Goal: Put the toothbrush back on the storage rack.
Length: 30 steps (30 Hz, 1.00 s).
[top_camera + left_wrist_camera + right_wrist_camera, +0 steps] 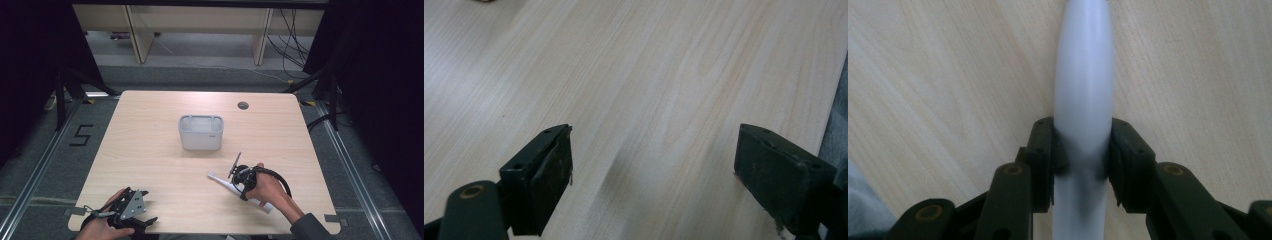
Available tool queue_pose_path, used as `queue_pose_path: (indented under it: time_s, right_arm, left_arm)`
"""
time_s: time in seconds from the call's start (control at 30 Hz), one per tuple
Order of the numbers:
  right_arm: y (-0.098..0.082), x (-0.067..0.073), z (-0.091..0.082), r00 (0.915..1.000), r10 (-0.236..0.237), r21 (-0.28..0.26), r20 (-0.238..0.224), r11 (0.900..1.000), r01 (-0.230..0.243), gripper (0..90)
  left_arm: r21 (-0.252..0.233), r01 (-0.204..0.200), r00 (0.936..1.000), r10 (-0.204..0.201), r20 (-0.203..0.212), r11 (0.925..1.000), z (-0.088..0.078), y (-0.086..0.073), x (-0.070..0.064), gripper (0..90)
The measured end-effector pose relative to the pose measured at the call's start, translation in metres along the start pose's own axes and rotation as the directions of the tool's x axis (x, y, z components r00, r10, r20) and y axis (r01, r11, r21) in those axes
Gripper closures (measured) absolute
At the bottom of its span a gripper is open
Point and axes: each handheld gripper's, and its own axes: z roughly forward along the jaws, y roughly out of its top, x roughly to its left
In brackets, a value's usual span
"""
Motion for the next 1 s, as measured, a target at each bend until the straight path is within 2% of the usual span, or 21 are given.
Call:
queue_pose_path:
  time_s: [0.07,0.1,0.33,0.43,0.53,0.57,0.7,0.8,0.87,0.9,1.0]
  right_arm:
    - [0.001,0.003,0.000,0.9998,0.018,0.014,0.004,1.000,-0.018,66.1]
    - [0.002,0.001,0.000,0.9997,-0.021,0.016,0.009,1.000,0.021,66.1]
    - [0.007,0.004,0.000,0.9997,-0.019,0.050,0.017,0.999,0.018,66.5]
    - [0.008,0.005,0.000,0.9989,-0.044,0.055,0.019,0.998,0.043,66.6]
    - [0.007,0.005,0.000,0.9984,-0.051,0.047,0.024,0.998,0.049,66.6]
    - [0.006,0.006,0.000,0.9990,-0.039,0.047,0.021,0.998,0.038,66.6]
    - [0.003,0.005,0.000,0.9994,-0.034,0.030,0.007,0.999,0.034,66.6]
    - [0.001,0.003,-0.001,0.9985,-0.055,0.026,0.002,0.998,0.055,66.7]
    - [-0.001,0.003,-0.002,0.9993,-0.037,0.029,-0.002,0.999,0.037,66.8]
    - [-0.004,0.003,-0.004,0.9997,-0.025,0.013,-0.002,1.000,0.025,66.8]
    - [-0.005,0.001,-0.007,0.9992,-0.041,0.007,-0.001,0.999,0.041,66.8]
  left_arm:
    - [-0.001,-0.006,1.0000,0.006,-0.003,1.0000,0.000,0.000,0.000,15.4]
    - [0.002,-0.002,1.0000,0.002,-0.001,1.0000,0.000,0.000,0.000,15.4]
    - [-0.001,-0.002,1.0000,0.002,-0.002,1.0000,0.000,0.000,0.000,15.4]
    - [0.001,-0.004,1.0000,0.004,0.001,1.0000,0.000,0.000,-0.001,15.4]
    - [-0.003,-0.002,1.0000,0.002,0.000,1.0000,-0.001,0.000,0.000,15.4]
    - [0.006,-0.012,0.9999,0.012,-0.003,0.9999,-0.001,0.000,0.000,15.4]
    - [0.000,-0.004,1.0000,0.004,-0.002,1.0000,0.000,0.000,0.000,15.4]
    - [0.001,-0.009,1.0000,0.009,-0.002,1.0000,0.000,0.000,0.000,15.4]
    - [-0.001,-0.003,1.0000,0.003,-0.003,1.0000,0.000,0.000,0.000,15.4]
    - [0.003,-0.008,1.0000,0.008,-0.003,1.0000,-0.001,0.001,0.000,15.4]
    - [0.000,-0.004,1.0000,0.004,0.000,1.0000,0.000,0.000,0.000,15.4]
